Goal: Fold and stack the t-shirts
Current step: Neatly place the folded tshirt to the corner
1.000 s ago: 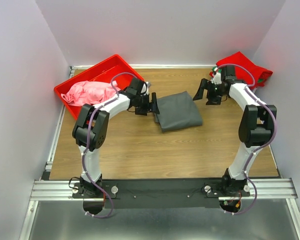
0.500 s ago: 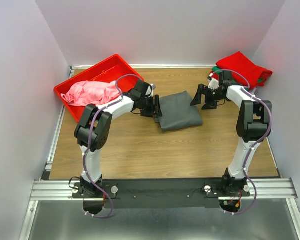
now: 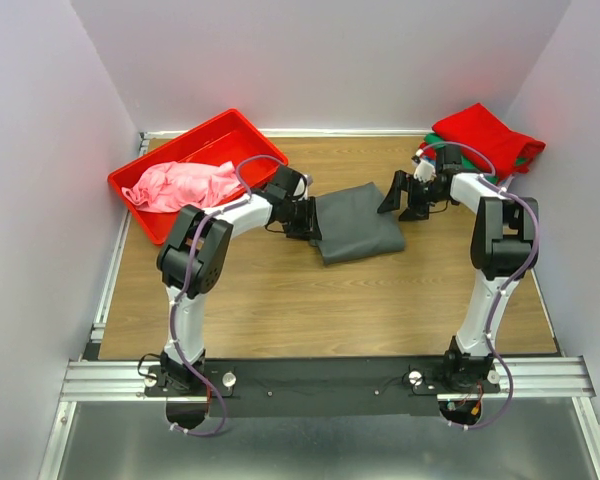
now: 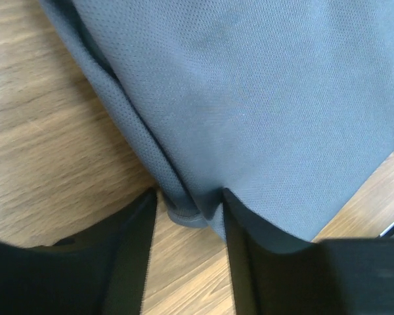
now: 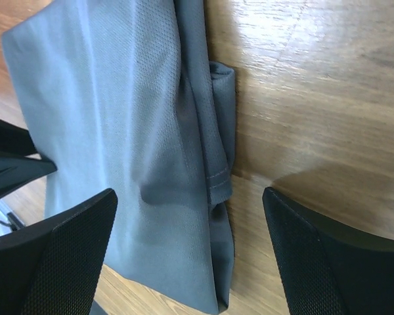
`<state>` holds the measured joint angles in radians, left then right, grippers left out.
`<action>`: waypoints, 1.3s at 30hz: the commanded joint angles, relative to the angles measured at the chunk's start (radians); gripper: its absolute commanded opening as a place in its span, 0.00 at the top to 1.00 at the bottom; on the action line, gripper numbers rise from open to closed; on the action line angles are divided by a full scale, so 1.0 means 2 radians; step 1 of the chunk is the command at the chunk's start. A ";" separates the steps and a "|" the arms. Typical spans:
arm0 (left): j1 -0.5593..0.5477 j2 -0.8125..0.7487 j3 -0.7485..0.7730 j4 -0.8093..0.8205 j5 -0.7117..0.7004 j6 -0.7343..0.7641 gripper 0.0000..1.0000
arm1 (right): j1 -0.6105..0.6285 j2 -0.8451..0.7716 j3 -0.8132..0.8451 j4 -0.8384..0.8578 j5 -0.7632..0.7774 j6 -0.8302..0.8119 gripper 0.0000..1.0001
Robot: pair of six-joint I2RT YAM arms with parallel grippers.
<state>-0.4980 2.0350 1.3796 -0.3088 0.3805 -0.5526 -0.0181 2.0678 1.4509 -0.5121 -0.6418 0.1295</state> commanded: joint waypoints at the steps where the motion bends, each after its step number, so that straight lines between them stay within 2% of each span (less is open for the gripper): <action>1: -0.008 0.017 0.011 0.004 0.000 0.000 0.54 | -0.004 0.026 -0.008 0.017 -0.019 -0.004 0.02; 6: -0.014 0.021 0.012 0.004 0.004 0.000 0.63 | 0.003 0.029 -0.020 0.027 -0.031 0.002 0.02; 8: -0.016 0.025 0.014 0.003 0.007 0.001 0.72 | 0.008 0.031 -0.022 0.031 -0.036 0.004 0.02; 13: -0.019 0.036 0.020 0.004 0.011 0.003 0.85 | 0.043 0.042 -0.023 0.034 -0.030 0.004 0.02; 23: -0.019 0.054 0.036 0.002 0.018 0.005 0.90 | 0.091 0.049 -0.036 0.034 -0.020 0.004 0.08; 26: -0.019 0.059 0.043 0.003 0.019 0.005 0.90 | 0.103 0.050 -0.037 0.034 -0.010 0.004 0.17; 30: -0.020 0.059 0.049 0.003 0.019 0.006 0.90 | 0.110 0.053 -0.037 0.035 -0.015 0.012 0.40; 31: -0.020 0.058 0.049 0.003 0.018 0.006 0.89 | 0.111 0.052 -0.035 0.036 -0.017 0.013 0.54; 33: -0.019 0.051 0.048 0.005 0.015 0.009 0.77 | 0.111 0.050 -0.031 0.036 -0.018 0.017 0.69; 34: -0.019 0.049 0.047 0.005 0.014 0.009 0.71 | 0.110 0.047 -0.028 0.035 -0.017 0.017 0.85; 35: -0.019 0.043 0.047 0.004 0.011 0.009 0.52 | 0.110 0.044 -0.027 0.034 -0.014 0.017 0.91; 37: -0.019 0.038 0.047 0.004 0.009 0.008 0.38 | 0.110 0.032 -0.021 0.034 -0.005 0.020 0.98; 38: -0.019 0.033 0.048 0.002 0.007 0.009 0.27 | 0.110 0.024 -0.016 0.034 0.002 0.023 0.98; 39: -0.019 0.029 0.048 0.000 0.005 0.009 0.23 | 0.110 0.018 -0.014 0.034 0.006 0.024 0.99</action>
<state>-0.5327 2.1151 1.4769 -0.2764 0.4309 -0.5510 0.1947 2.1265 1.4128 -0.4057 -0.7044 0.1753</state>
